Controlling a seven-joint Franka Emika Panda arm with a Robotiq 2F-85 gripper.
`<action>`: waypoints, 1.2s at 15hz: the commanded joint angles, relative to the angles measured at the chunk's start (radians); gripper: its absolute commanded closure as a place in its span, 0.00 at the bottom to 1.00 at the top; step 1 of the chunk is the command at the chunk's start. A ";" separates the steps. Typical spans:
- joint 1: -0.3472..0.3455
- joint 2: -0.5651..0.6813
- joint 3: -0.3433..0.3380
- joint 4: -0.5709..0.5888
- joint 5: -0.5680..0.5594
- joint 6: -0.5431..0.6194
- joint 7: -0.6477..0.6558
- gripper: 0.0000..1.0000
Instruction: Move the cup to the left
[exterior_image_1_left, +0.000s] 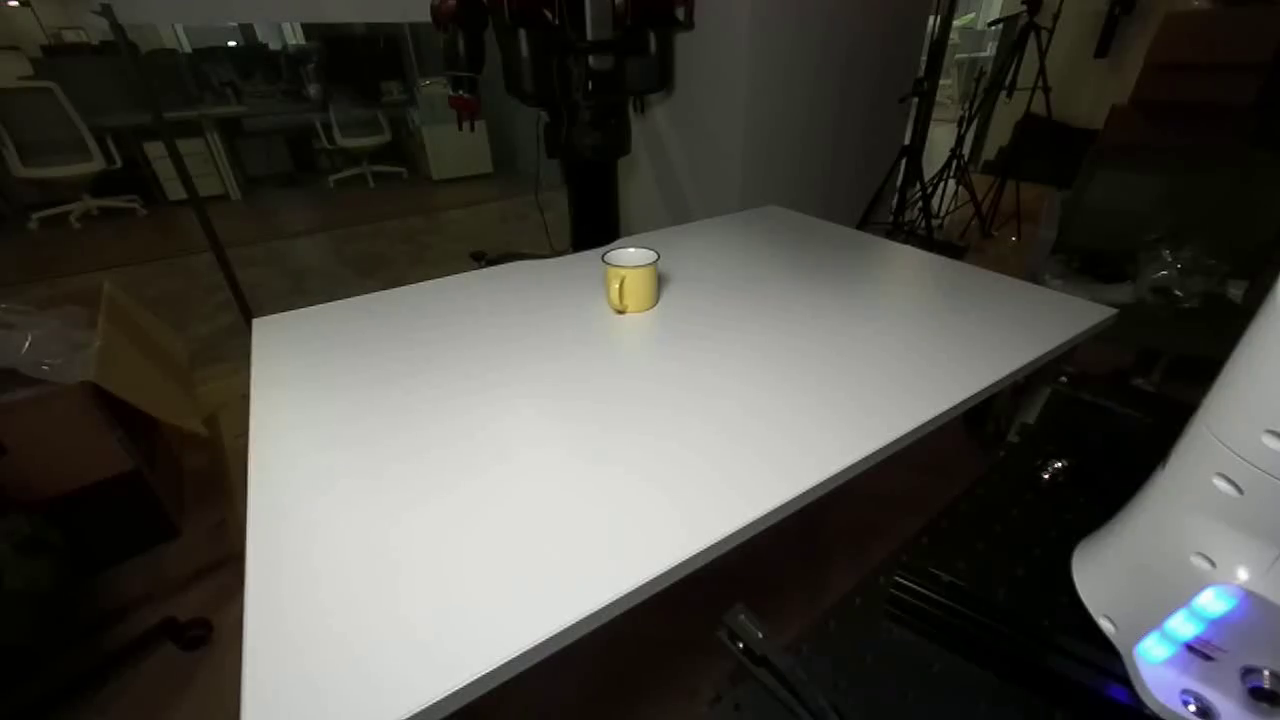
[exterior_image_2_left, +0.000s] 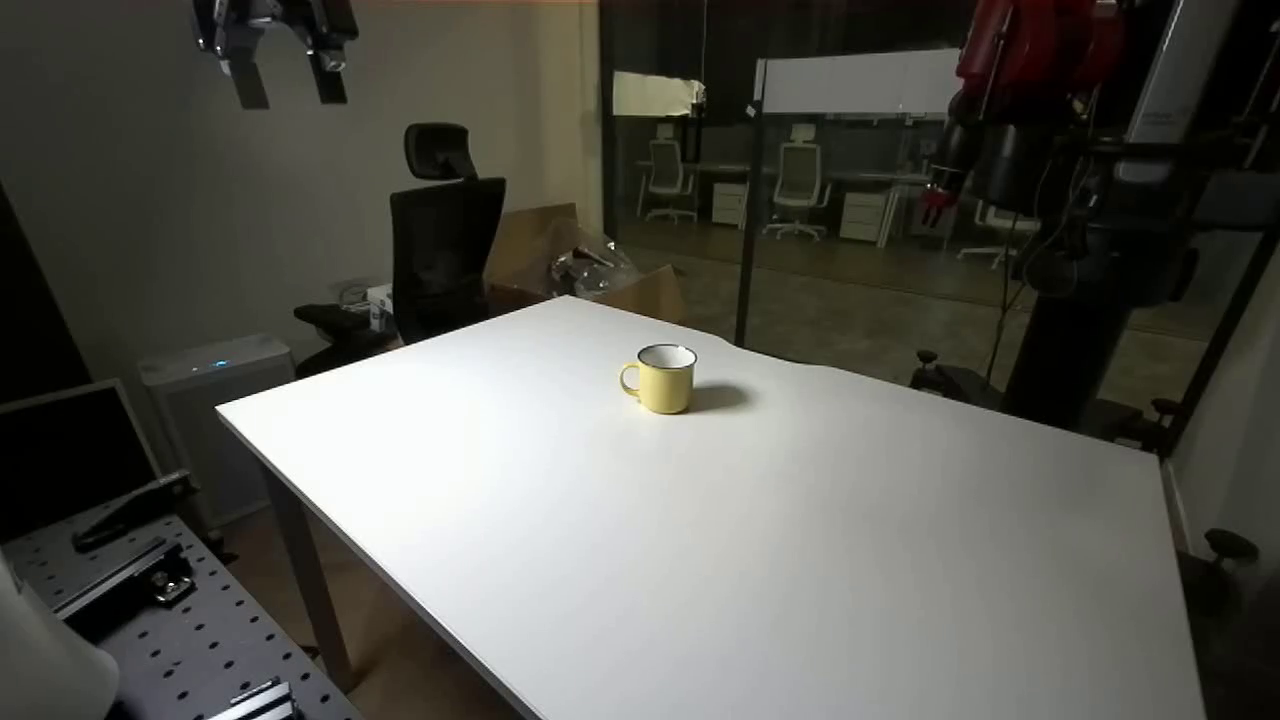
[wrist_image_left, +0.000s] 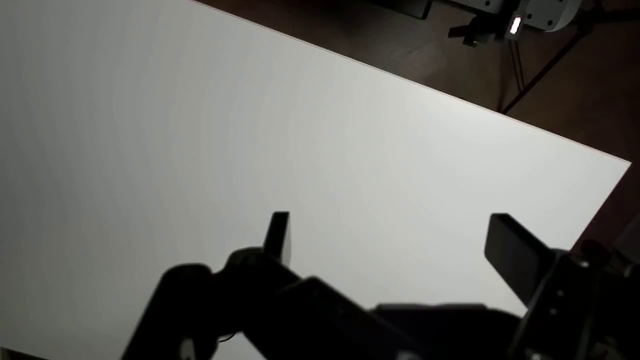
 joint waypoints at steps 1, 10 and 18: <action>0.003 0.001 -0.002 0.003 -0.001 -0.003 0.002 0.00; 0.003 0.001 -0.002 0.003 -0.001 -0.003 0.002 0.00; -0.027 0.100 -0.043 0.022 -0.017 0.146 -0.023 0.00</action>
